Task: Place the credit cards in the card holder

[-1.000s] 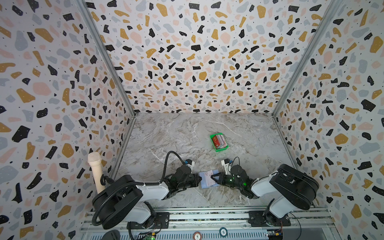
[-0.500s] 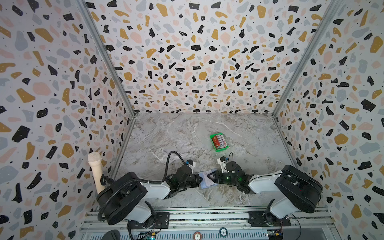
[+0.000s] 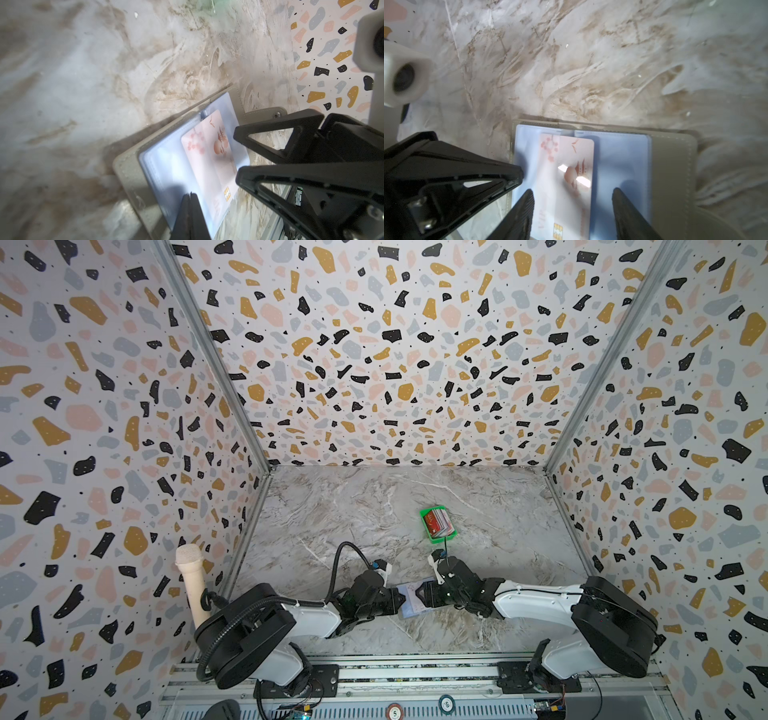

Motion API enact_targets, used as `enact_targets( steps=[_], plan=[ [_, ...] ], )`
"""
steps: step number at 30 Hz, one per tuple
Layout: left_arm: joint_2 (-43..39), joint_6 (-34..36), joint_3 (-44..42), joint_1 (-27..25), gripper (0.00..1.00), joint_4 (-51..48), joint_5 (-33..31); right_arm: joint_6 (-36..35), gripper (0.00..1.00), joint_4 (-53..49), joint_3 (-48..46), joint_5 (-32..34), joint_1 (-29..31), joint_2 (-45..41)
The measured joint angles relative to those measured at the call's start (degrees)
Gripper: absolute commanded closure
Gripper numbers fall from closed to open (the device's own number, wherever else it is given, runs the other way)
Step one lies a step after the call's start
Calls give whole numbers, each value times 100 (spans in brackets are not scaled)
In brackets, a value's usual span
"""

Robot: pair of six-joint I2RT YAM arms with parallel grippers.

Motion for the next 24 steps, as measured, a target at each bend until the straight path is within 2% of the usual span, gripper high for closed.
enact_targets(
  steps=[1,2,4,8,15,24],
  plan=[
    [-39,31,0,0,100,-44,0,-92,71,-136,76,87,0,-7],
    [-101,46,0,0,100,-111,-2,-170,79,-267,166,164,-2,-4],
    [-280,81,0,0,100,-245,-35,-308,87,-439,313,260,-31,9],
    [-734,153,0,0,100,-474,-129,-570,95,-636,553,372,-129,162],
    [-839,282,-39,0,100,-931,-293,-894,97,-905,704,389,-216,638],
    [-433,291,-114,0,100,-780,-146,-1032,98,-879,811,192,-72,772]
  ],
)
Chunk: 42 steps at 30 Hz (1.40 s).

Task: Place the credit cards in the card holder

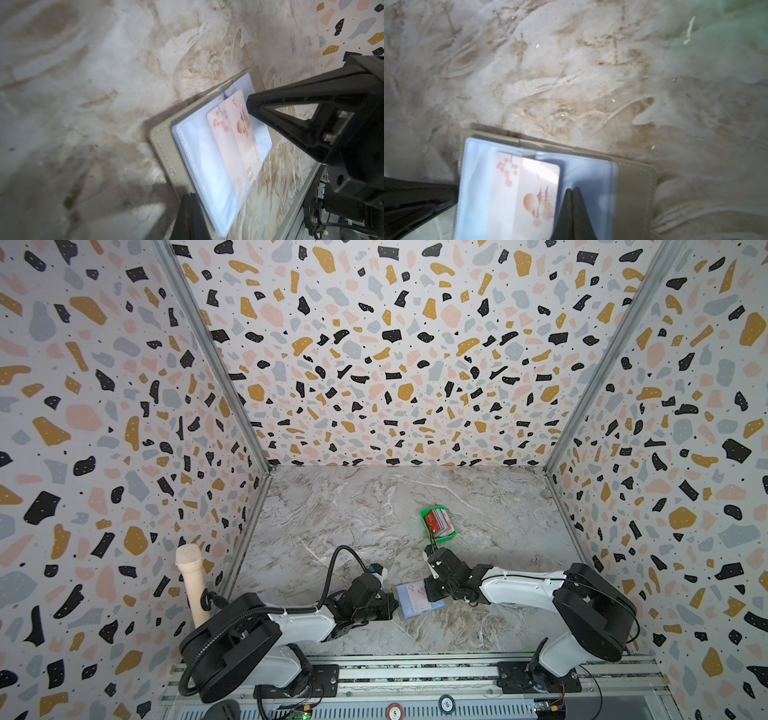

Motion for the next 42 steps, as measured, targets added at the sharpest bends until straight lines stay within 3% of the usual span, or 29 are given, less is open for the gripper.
enact_targets(
  steps=[16,18,26,33,36,38,42],
  plan=[
    [269,-4,7,0,100,420,131,245,98,170,105,-15,627,114],
    [260,-2,7,0,100,415,131,267,93,146,105,4,623,85],
    [-105,39,7,13,100,17,98,262,51,-310,2,232,227,-942],
    [-125,39,7,33,100,-74,94,197,43,-435,-280,398,-553,-1375],
    [-125,42,9,33,100,-90,94,170,45,-498,-319,396,-616,-1117],
    [-125,44,9,33,100,-105,92,155,53,-533,-326,400,-625,-953],
    [-101,46,35,33,100,-131,94,107,88,-555,-350,407,-660,-809]
  ],
)
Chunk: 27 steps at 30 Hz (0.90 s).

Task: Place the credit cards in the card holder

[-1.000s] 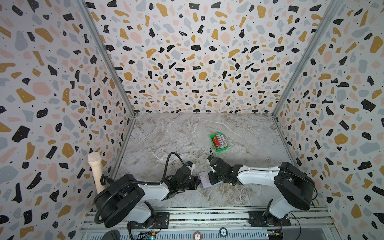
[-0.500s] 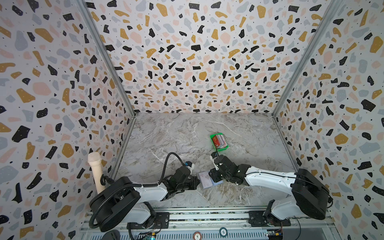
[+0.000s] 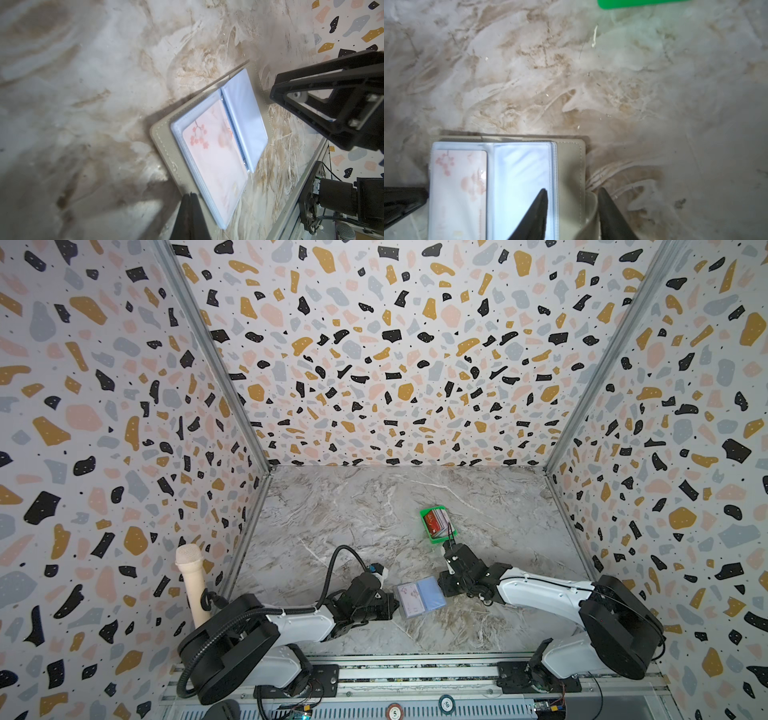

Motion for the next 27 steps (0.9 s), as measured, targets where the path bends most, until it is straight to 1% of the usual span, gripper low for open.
enact_targets(
  steps=[1,2,5,8,13,17,20,23,25,27],
  plan=[
    [17,2,24,0,100,-7,2,-17,95,-4,0,9,-9,0],
    [31,4,46,0,100,-4,4,-20,100,-2,0,11,-11,-11],
    [136,9,142,0,100,-9,9,-39,100,-57,-2,9,-31,-131],
    [374,24,289,-2,100,52,24,-28,100,-146,-22,9,-31,-505],
    [1010,31,708,-83,100,315,149,-24,100,-302,-28,-33,-31,-1200],
    [1486,28,1012,-144,100,610,299,-17,100,-302,-33,-251,-7,-1508],
    [1661,28,1104,-149,100,789,352,2,100,-306,13,-328,155,-1460],
    [1652,-9,1023,-74,100,968,393,44,100,-221,160,-422,404,-1193],
    [1480,-72,763,76,100,1161,428,74,100,-92,232,-479,575,-966],
    [1084,-190,356,367,100,1274,435,105,100,74,293,-544,756,-678]
  ],
)
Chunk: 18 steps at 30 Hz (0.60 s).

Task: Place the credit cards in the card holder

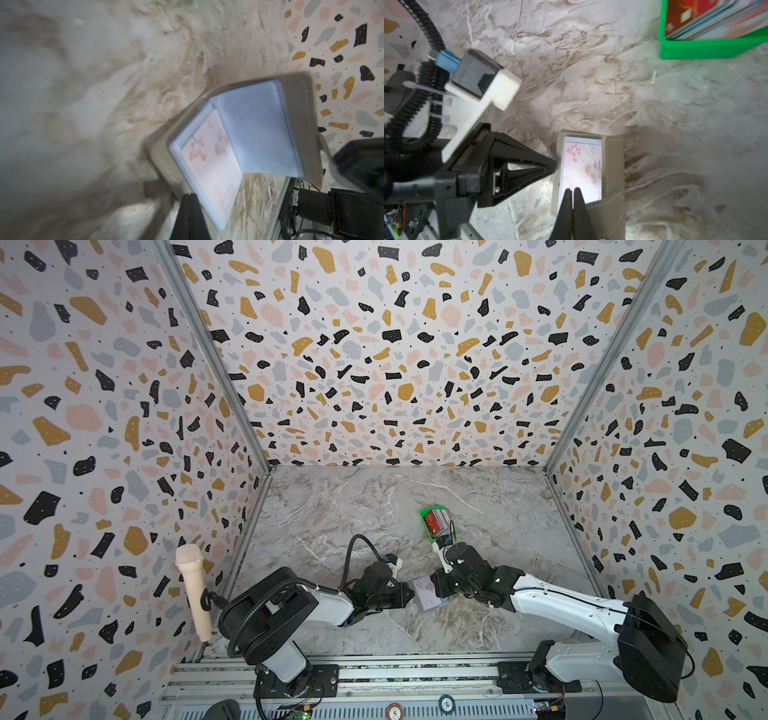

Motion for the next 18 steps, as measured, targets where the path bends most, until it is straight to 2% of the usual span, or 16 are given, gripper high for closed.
enact_targets(
  steps=[4,8,12,13,16,18],
  plan=[
    [-754,-155,-487,411,100,50,-63,33,100,299,103,-153,280,568],
    [-1349,-162,-527,505,100,-31,-70,63,100,540,181,-319,544,1145],
    [-1445,-142,-323,494,93,-50,-11,114,100,686,179,-455,728,1462],
    [-1397,-136,-269,474,93,-48,4,118,98,713,175,-485,754,1484],
    [-1093,-129,-63,289,93,-15,37,103,80,743,170,-555,828,1458],
    [-890,-131,-9,166,90,46,72,13,78,730,160,-597,859,1342]
  ],
)
